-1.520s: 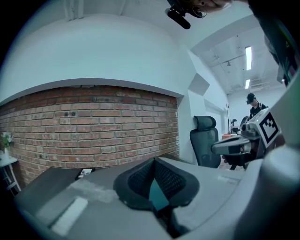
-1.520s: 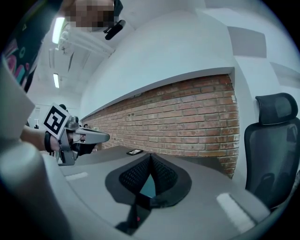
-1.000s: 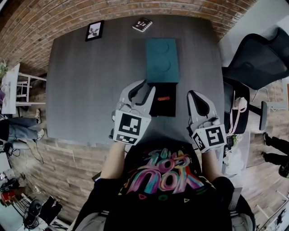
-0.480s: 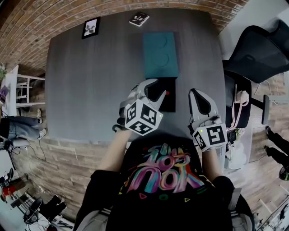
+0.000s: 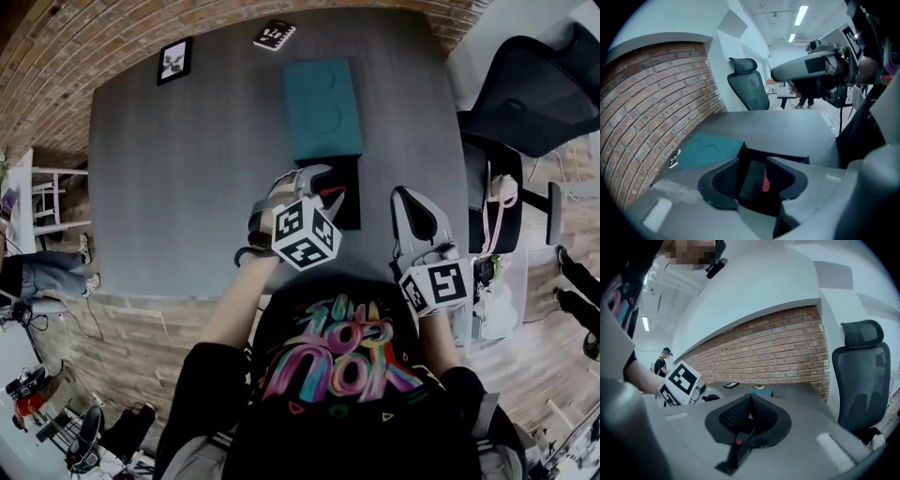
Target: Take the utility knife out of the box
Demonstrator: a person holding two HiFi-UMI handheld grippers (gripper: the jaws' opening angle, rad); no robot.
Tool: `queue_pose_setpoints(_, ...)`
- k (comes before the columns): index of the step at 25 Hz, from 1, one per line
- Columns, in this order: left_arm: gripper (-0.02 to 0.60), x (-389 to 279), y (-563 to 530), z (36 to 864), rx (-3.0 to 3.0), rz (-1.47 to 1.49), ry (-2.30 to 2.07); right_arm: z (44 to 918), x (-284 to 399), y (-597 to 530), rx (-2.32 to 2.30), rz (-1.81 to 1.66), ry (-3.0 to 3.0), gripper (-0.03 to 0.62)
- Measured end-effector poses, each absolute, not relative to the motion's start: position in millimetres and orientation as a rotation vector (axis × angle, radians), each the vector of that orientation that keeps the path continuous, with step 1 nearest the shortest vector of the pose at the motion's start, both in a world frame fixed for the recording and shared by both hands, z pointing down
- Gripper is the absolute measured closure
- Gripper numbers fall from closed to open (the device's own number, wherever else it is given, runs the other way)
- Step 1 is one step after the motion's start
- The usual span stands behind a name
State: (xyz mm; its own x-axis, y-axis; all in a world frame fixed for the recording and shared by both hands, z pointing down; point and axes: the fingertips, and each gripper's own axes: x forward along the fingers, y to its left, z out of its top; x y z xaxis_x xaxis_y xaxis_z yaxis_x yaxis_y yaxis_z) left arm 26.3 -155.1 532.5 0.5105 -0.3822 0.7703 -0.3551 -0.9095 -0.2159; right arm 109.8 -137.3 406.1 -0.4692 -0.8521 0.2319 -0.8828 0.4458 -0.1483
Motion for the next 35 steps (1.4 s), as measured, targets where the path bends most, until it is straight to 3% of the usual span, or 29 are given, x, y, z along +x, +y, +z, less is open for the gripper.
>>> queue_pose_setpoints(16,0.411,28.6,-139.8,602.0,-2.475,-1.779,0.237,420.1,120.6,-135.5,1.556,0.449,-2.539,0.594)
queue_pose_setpoints(35,0.405,34.1,-136.9,634.8,-2.366,-2.026,-0.08,430.9,136.4,-139.7,1.585,0.508,-2.491,0.594)
